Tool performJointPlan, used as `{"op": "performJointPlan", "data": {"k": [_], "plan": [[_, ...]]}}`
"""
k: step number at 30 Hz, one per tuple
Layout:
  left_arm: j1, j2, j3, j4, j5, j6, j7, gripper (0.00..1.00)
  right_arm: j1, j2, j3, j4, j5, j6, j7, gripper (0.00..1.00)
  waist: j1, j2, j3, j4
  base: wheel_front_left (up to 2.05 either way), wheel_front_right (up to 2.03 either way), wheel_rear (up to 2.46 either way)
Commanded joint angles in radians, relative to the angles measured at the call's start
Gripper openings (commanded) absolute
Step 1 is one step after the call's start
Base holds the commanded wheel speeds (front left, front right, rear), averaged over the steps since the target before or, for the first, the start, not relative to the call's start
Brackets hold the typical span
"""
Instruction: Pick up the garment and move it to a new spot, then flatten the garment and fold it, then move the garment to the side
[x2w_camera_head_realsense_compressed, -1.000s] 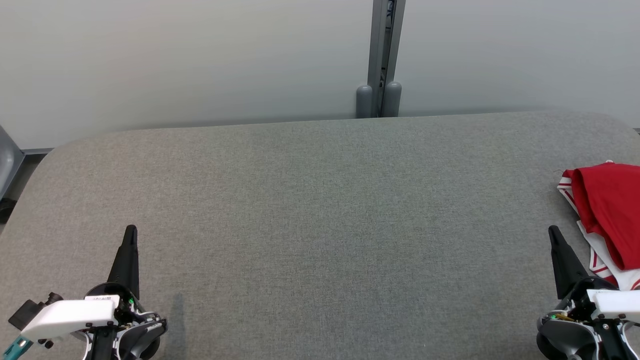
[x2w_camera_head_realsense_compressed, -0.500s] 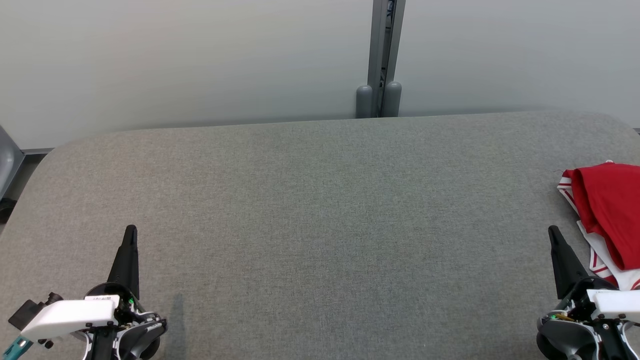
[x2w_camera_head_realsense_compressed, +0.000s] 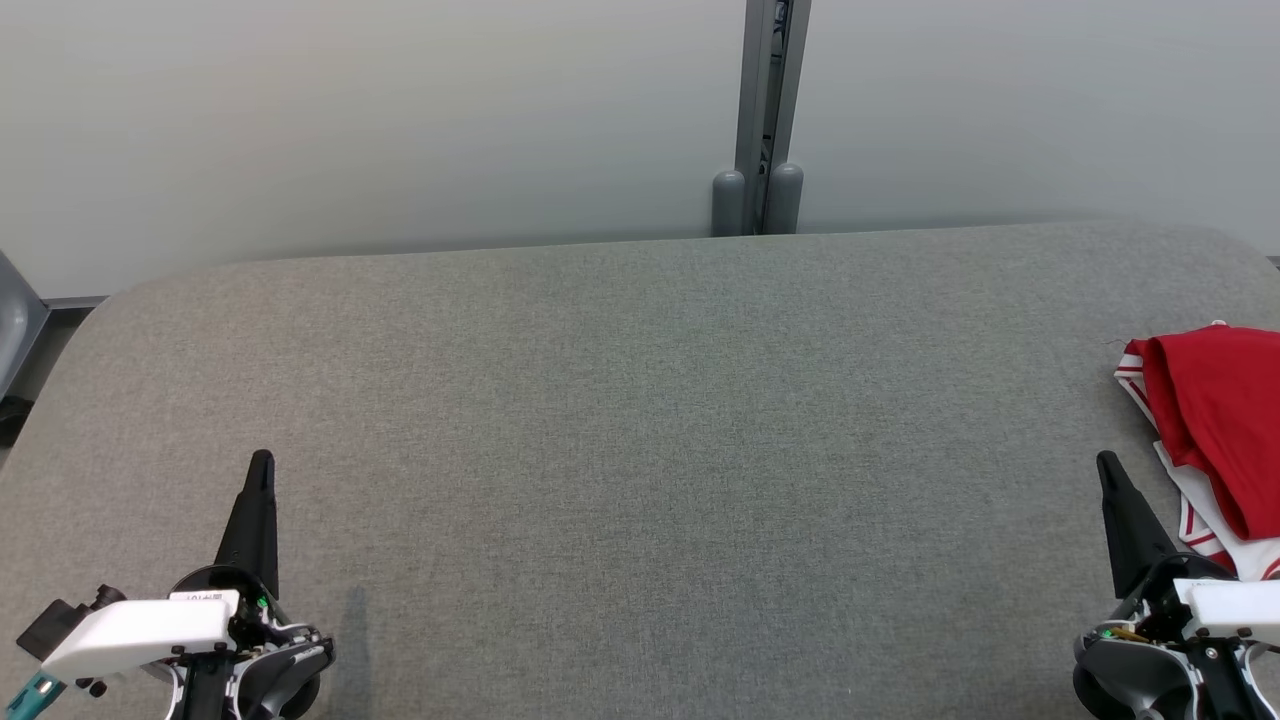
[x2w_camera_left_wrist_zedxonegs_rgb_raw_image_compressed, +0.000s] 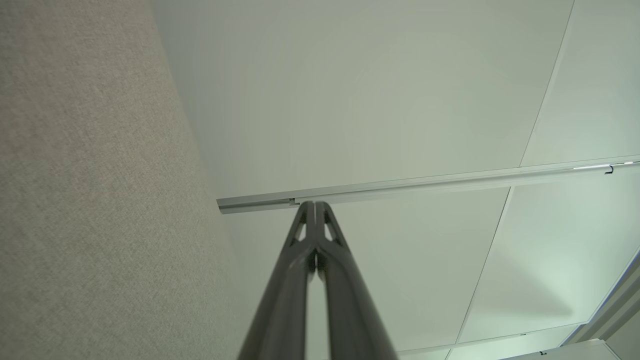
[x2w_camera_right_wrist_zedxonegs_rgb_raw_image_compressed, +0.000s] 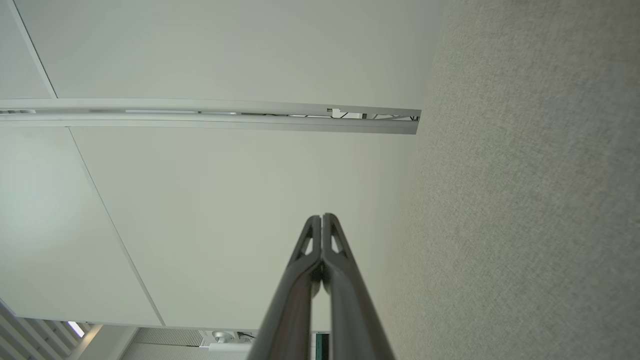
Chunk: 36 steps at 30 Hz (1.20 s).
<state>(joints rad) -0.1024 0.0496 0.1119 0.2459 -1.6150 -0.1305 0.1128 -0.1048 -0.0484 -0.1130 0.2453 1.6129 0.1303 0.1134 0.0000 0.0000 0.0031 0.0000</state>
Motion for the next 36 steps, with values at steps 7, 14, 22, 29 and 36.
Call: {"op": "performJointPlan", "data": {"k": [7, 14, 22, 29, 36], "plan": [[-0.014, 0.002, 0.005, 0.001, 0.002, -0.004, 0.002, 0.0, -0.009, -0.005, -0.002, 0.003, 0.0, 0.001, 0.002, 0.0, 0.0, 0.0, 0.0, 0.0, 0.0, 0.0, 0.0], [-0.014, 0.002, 0.005, 0.001, 0.002, -0.004, 0.002, 0.0, -0.009, -0.005, -0.002, 0.003, -0.001, 0.001, 0.002, 0.0, 0.0, 0.0, 0.0, 0.0, 0.0, 0.0, 0.0], [-0.014, 0.001, 0.005, 0.001, 0.002, -0.004, 0.003, 0.0, -0.009, -0.005, -0.002, 0.003, -0.001, 0.001, 0.002, 0.0, 0.0, 0.0, 0.0, 0.0, 0.0, 0.0, 0.0], [-0.014, 0.001, 0.005, 0.001, 0.002, -0.004, 0.003, 0.0, -0.009, -0.005, -0.003, 0.003, -0.001, 0.001, 0.002, 0.0, 0.0, 0.0, 0.0, 0.0, 0.0, 0.0, 0.0], [-0.014, 0.001, 0.006, 0.001, 0.003, -0.004, 0.003, 0.0, -0.009, -0.004, -0.002, 0.003, -0.001, 0.001, 0.002, 0.0, 0.0, 0.0, 0.0, 0.0, 0.0, 0.0, 0.0]]}}
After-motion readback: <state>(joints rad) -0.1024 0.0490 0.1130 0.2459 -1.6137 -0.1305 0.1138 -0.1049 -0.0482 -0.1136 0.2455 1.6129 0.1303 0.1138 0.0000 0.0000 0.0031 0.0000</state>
